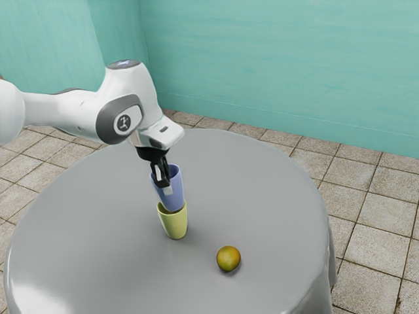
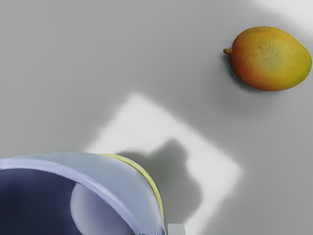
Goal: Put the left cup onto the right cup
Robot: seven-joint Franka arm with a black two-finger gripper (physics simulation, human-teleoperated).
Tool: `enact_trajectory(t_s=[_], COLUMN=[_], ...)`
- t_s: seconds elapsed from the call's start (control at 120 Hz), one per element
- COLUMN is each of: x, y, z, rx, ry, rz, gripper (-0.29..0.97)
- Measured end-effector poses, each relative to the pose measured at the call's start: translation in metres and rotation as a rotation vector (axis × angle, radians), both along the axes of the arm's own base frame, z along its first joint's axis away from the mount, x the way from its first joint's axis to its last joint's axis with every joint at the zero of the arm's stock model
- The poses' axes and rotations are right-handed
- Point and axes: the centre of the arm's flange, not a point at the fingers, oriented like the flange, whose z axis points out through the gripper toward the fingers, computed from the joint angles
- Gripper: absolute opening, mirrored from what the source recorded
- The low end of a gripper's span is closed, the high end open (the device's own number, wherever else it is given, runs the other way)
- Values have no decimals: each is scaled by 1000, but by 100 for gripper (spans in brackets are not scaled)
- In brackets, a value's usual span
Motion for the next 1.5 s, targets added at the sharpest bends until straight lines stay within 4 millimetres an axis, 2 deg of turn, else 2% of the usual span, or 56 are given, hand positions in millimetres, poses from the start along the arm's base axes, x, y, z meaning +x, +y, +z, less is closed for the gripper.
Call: enact_trajectory(t_s=[0.3,0.4,0.583,0.8,0.933,1.092,1.325,1.417,1.5], x=[2,1,0,1,11,23,15,9,5], y=[1,3,5,3,1,1,11,22,47], z=[-8,-12,-16,-8,17,68,127,159,192], rx=[2,1,0,-3,-11,-23,-38,-46,-53], ry=[5,13,21,5,-31,-61,-16,-7,-14], rz=[5,9,10,5,5,36,175,265,370], gripper=[-9,4,38,55,60,63,65,65,65])
